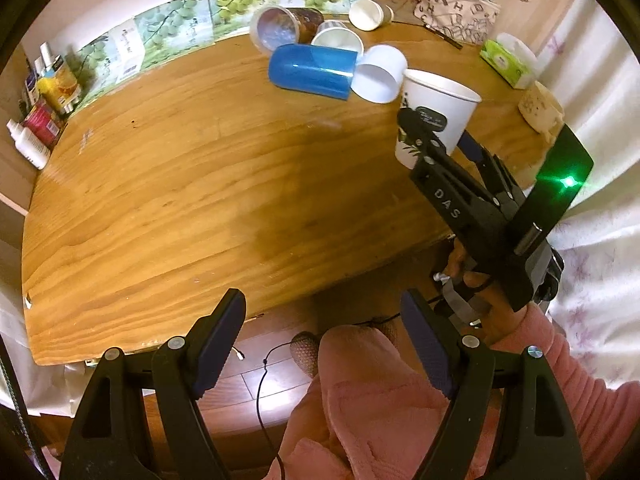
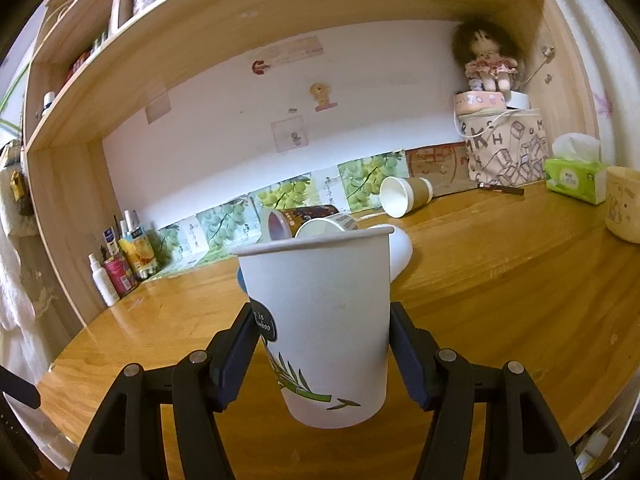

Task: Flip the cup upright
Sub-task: 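Rotate the held panda cup with the right gripper so its rim faces up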

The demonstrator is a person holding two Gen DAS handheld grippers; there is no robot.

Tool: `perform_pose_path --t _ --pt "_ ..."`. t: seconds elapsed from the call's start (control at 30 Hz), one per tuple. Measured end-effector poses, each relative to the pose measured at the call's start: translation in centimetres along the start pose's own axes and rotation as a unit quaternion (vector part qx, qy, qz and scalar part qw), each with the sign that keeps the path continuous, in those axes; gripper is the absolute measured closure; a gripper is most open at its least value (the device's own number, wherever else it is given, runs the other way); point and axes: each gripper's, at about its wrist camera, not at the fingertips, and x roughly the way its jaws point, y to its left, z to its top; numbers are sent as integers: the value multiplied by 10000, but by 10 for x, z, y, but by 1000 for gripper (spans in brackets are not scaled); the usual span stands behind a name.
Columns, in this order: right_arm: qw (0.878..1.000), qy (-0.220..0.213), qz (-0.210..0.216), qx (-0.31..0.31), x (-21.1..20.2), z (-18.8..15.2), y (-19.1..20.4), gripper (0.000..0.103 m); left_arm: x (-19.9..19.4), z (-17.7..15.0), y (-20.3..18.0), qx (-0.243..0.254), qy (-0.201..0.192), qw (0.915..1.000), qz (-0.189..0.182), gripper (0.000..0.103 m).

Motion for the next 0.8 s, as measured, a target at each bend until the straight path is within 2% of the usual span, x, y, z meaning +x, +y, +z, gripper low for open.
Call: perform_pose_path --t 0.33,0.8 --pt "9985 209 26 -497 -4 -14 11 38 7 -3 0 -39 147 9998 -127 20" --pt "9977 418 -27 -535 -17 -29 14 37 12 -8 4 -75 247 9995 -198 20"
